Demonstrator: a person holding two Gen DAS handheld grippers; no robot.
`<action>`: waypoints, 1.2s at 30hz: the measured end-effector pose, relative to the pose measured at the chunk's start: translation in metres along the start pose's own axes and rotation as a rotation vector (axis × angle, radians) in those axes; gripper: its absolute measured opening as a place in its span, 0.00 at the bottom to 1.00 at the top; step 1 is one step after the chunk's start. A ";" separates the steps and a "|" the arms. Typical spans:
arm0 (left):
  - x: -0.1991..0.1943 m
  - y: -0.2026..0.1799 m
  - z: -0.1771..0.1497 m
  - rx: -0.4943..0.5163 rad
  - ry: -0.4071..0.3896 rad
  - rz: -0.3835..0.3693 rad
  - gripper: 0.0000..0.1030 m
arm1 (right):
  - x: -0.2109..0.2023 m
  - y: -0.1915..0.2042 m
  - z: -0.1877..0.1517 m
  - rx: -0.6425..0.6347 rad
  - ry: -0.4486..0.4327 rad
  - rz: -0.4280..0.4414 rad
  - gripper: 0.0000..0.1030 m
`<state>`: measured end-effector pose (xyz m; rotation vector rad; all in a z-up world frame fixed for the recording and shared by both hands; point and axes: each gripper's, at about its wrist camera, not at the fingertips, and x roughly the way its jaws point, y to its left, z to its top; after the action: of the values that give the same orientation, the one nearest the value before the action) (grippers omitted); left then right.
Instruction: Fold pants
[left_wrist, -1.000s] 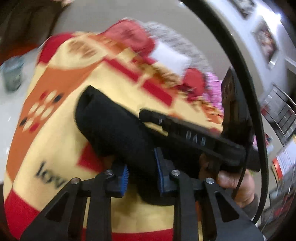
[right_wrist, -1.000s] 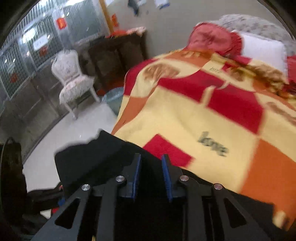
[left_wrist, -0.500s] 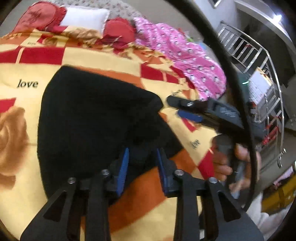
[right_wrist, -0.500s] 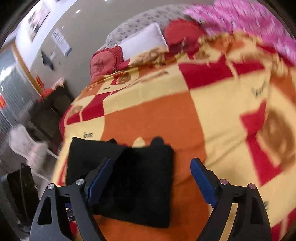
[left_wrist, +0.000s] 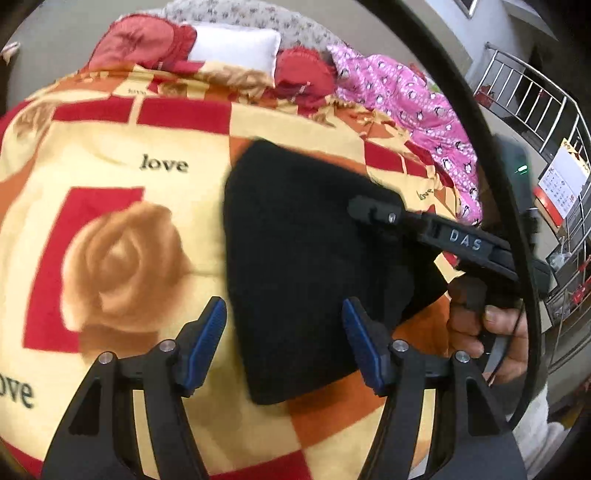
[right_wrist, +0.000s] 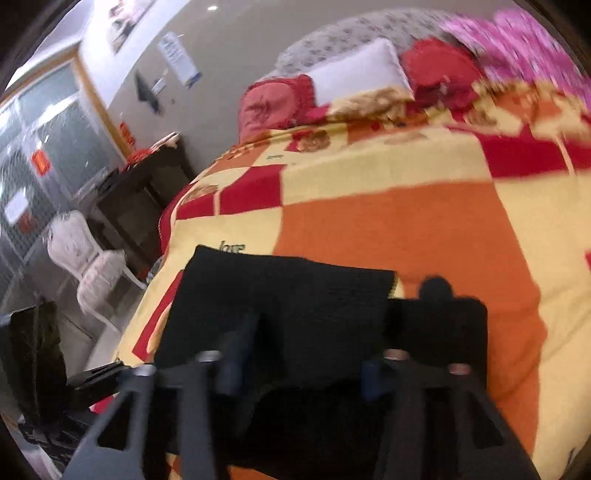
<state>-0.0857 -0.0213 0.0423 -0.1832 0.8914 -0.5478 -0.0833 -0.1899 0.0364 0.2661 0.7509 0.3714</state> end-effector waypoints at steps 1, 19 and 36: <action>-0.001 -0.004 0.001 0.001 -0.006 0.003 0.62 | -0.006 0.002 0.001 -0.018 -0.013 0.000 0.18; -0.002 -0.023 0.030 0.064 -0.076 0.070 0.67 | -0.067 -0.040 0.010 -0.075 -0.067 -0.348 0.56; 0.040 -0.017 0.036 0.006 0.004 0.145 0.75 | -0.069 -0.028 -0.041 -0.105 0.048 -0.199 0.70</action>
<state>-0.0443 -0.0586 0.0434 -0.1103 0.8995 -0.4157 -0.1521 -0.2399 0.0392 0.0828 0.7949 0.2277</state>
